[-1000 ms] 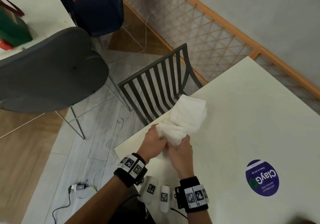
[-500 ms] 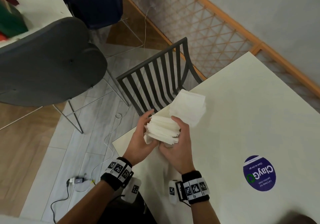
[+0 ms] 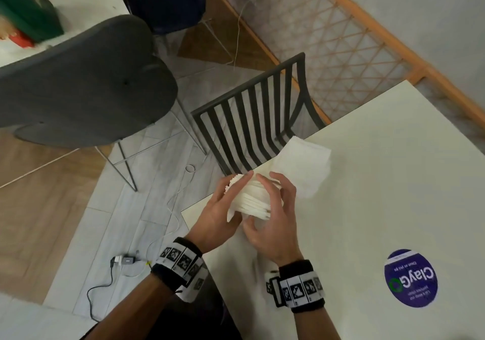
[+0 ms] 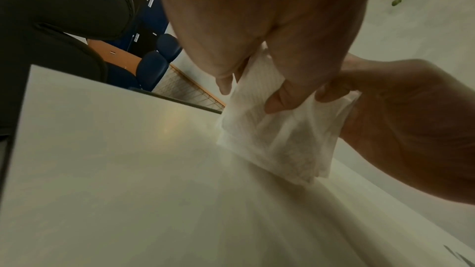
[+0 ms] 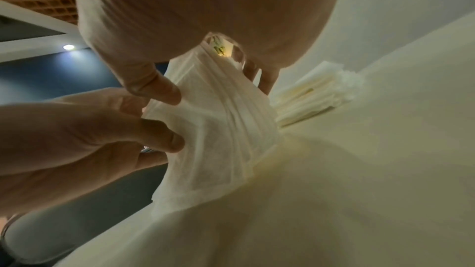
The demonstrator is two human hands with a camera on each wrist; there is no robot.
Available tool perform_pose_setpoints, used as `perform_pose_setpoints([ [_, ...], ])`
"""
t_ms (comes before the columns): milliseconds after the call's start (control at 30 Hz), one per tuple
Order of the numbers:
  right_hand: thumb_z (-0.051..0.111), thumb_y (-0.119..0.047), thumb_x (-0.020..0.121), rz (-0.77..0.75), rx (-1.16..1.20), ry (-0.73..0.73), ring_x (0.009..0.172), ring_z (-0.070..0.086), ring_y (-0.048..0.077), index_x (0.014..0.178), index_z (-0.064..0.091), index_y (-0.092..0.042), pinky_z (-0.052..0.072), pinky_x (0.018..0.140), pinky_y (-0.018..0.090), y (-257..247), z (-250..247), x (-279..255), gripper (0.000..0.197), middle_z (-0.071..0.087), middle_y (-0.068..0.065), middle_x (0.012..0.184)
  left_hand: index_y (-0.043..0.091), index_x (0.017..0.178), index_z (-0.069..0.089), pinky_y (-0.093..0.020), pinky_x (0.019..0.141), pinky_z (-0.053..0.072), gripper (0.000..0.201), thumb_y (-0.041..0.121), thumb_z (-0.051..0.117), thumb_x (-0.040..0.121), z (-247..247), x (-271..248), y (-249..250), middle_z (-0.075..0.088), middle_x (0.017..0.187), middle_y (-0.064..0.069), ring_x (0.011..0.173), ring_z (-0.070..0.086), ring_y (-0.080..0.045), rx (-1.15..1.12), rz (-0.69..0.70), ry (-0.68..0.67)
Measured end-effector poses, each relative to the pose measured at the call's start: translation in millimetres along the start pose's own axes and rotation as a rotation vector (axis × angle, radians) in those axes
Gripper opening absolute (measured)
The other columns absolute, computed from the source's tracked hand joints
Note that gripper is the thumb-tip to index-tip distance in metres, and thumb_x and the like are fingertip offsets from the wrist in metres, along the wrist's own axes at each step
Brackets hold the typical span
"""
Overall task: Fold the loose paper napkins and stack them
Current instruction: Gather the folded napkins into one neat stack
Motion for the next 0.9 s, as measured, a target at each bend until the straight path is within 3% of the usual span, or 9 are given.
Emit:
perform_pose_setpoints([
  [100,0.081,-0.024,0.078,-0.037,-0.094,-0.032,0.143,0.049,0.026,0.155,0.051,-0.026,0.061,0.100,0.045,-6,-5,3,0.083,0.038,0.002,0.159,0.038,0.161,0.039,-0.009,0.105,0.043,0.099,-0.015,0.071,0.084,-3,2,1,0.045,0.148,0.009,0.135,0.045,0.005,-0.013,-0.027,0.024],
  [267,0.068,-0.031,0.085,-0.006,-0.288,-0.122,0.133,0.054,0.023,0.158,0.048,-0.026,0.057,0.104,0.043,-9,-5,4,0.076,0.049,0.001,0.150,0.027,0.160,0.044,-0.021,0.100,0.053,0.084,-0.002,0.079,0.090,-8,6,3,0.064,0.134,0.015,0.123,0.064,-0.011,-0.232,-0.129,0.070],
  [367,0.072,-0.040,0.084,0.021,-0.417,-0.119,0.125,0.055,0.026,0.149,0.054,-0.025,0.054,0.103,0.045,-11,-15,9,0.069,0.059,0.002,0.136,0.026,0.153,0.054,-0.035,0.104,0.057,0.070,0.005,0.082,0.092,-19,5,9,0.071,0.128,0.008,0.123,0.069,-0.018,-0.284,-0.126,0.123],
  [433,0.076,-0.039,0.080,-0.004,-0.426,-0.101,0.127,0.056,0.024,0.144,0.059,-0.024,0.049,0.107,0.041,-16,-23,11,0.068,0.061,-0.002,0.136,0.028,0.149,0.059,-0.042,0.108,0.055,0.069,0.004,0.084,0.090,-25,7,17,0.073,0.123,0.006,0.122,0.070,-0.020,-0.260,-0.098,0.119],
  [533,0.079,-0.027,0.084,0.043,-0.193,-0.127,0.118,0.063,0.014,0.140,0.059,-0.033,0.051,0.103,0.035,-15,-26,11,0.059,0.065,-0.016,0.131,0.027,0.146,0.062,-0.050,0.117,0.048,0.069,0.006,0.090,0.085,-29,12,31,0.076,0.116,0.008,0.121,0.070,-0.024,-0.261,-0.038,0.122],
  [633,0.083,-0.014,0.094,0.150,0.198,-0.085,0.110,0.071,0.012,0.131,0.062,-0.027,0.058,0.088,0.029,-6,-27,8,0.045,0.072,-0.016,0.121,0.019,0.146,0.059,-0.039,0.108,0.055,0.083,0.015,0.100,0.074,-34,12,37,0.071,0.133,-0.001,0.129,0.065,-0.029,-0.341,-0.030,0.169],
  [700,0.083,-0.009,0.095,0.183,0.364,-0.030,0.111,0.072,0.016,0.128,0.061,-0.022,0.059,0.088,0.027,-2,-25,3,0.042,0.074,-0.012,0.120,0.020,0.147,0.054,-0.032,0.106,0.055,0.091,0.007,0.101,0.070,-31,12,30,0.062,0.147,-0.006,0.136,0.060,-0.028,-0.389,-0.064,0.166],
  [800,0.077,0.006,0.093,0.246,0.459,-0.016,0.120,0.069,0.020,0.136,0.054,-0.020,0.060,0.097,0.039,11,-11,-3,0.055,0.069,-0.008,0.130,0.018,0.158,0.039,-0.036,0.104,0.057,0.100,-0.008,0.091,0.077,-8,10,15,0.062,0.142,-0.007,0.129,0.064,-0.028,-0.452,-0.124,0.056],
  [900,0.076,0.018,0.082,0.203,0.442,0.032,0.122,0.065,0.026,0.145,0.042,-0.020,0.059,0.099,0.041,18,-1,-3,0.081,0.062,0.005,0.135,0.018,0.163,0.026,-0.038,0.110,0.055,0.110,0.000,0.094,0.079,10,9,3,0.061,0.137,-0.006,0.132,0.063,-0.024,-0.427,-0.140,0.023],
])
Point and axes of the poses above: each hand's wrist, its own x-axis towards the middle knuckle, its own z-axis out of the palm, y = z × x, the point moved 7 cm from there along x, towards the middle knuckle
